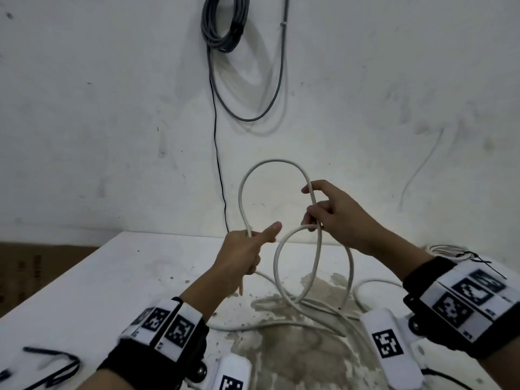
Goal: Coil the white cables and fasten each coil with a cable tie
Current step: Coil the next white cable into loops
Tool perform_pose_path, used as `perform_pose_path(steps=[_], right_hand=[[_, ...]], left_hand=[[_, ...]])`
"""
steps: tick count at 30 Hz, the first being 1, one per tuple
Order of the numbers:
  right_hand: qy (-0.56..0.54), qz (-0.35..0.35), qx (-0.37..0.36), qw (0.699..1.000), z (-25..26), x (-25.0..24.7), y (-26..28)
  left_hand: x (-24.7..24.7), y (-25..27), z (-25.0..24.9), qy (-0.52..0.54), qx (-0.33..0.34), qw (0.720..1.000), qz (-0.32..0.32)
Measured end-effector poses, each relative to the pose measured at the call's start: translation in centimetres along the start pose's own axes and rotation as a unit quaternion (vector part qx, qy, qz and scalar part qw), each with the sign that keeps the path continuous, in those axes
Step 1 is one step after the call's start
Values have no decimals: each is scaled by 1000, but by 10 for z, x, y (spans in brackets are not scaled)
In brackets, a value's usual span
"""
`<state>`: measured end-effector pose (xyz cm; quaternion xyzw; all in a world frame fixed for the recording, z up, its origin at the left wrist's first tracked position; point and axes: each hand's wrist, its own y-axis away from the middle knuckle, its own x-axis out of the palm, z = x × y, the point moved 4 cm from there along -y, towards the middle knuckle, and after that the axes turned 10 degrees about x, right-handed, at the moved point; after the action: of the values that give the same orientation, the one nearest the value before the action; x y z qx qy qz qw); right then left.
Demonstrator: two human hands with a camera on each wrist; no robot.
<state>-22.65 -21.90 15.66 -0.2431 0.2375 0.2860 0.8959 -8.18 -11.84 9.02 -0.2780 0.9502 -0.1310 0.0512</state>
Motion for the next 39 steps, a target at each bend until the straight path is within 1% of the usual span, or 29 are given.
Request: perform_pose_path(steps=[2,4,6,7,9,11,13,15,17,19,21,22,25,28,30,31,32,33,34,35,36,37,38,39], right_hand=[[-41,-4,-8,999,4,3,1],[-62,-3,-22,998,9,5,2],[-64,0,-35,997,13,5,2],[-62,-6,-37,997,13,3,1],[-42,-29,-41,998,9,-6,0],[28,-50,-45,997,2,-17,-1],[123,-59,-34,990,-8,-26,-1],[179,-78,-3,981,-19,-34,-2],[215,-116,18,970,-27,-42,-4],[227,-164,30,960,-31,-49,-5],[226,-219,28,949,-28,-58,-6],[216,-246,23,945,-25,-64,-6],[176,-302,-14,937,-5,-75,-7],[132,-333,-54,932,17,-81,-4],[126,-321,-62,937,25,-79,-5],[156,-302,-46,939,25,-77,-7],[196,-274,-15,941,23,-73,-10],[235,-238,33,942,16,-68,-13],[254,-205,82,942,11,-62,-13],[261,-188,107,941,9,-56,-10],[264,-200,82,940,10,-49,-7],[269,-224,8,937,15,-42,-2],[286,-224,-87,928,21,-33,4],[305,-188,-170,918,26,-22,8]], left_hand=[[7,2,-2,23,2,998,57],[12,5,-3,31,5,995,98],[13,5,-2,33,2,994,102],[10,4,-2,30,3,996,82],[-2,-3,0,46,2,999,3],[-19,-10,3,87,-7,992,-90],[-36,-15,6,94,-12,983,-157],[-49,-18,11,41,-15,982,-184],[-58,-16,16,-66,-8,979,-193],[-61,-11,18,-179,9,966,-188],[-60,-6,18,-237,23,956,-171],[-58,-5,18,-240,28,957,-162],[-50,-5,11,-209,41,967,-143],[-36,-6,2,-156,26,982,-100],[-27,-5,-2,-100,11,993,-56],[-22,-4,-4,-72,1,997,-31],[-18,-2,-6,-49,-11,999,-7],[-15,-1,-8,-35,-21,999,17],[-12,1,-9,-30,-30,998,41],[-9,2,-11,-30,-40,996,68],[-7,4,-12,-33,-53,993,100],[-3,6,-14,-37,-67,988,136],[1,7,-15,-40,-80,981,173],[5,9,-16,-39,-95,973,207]])
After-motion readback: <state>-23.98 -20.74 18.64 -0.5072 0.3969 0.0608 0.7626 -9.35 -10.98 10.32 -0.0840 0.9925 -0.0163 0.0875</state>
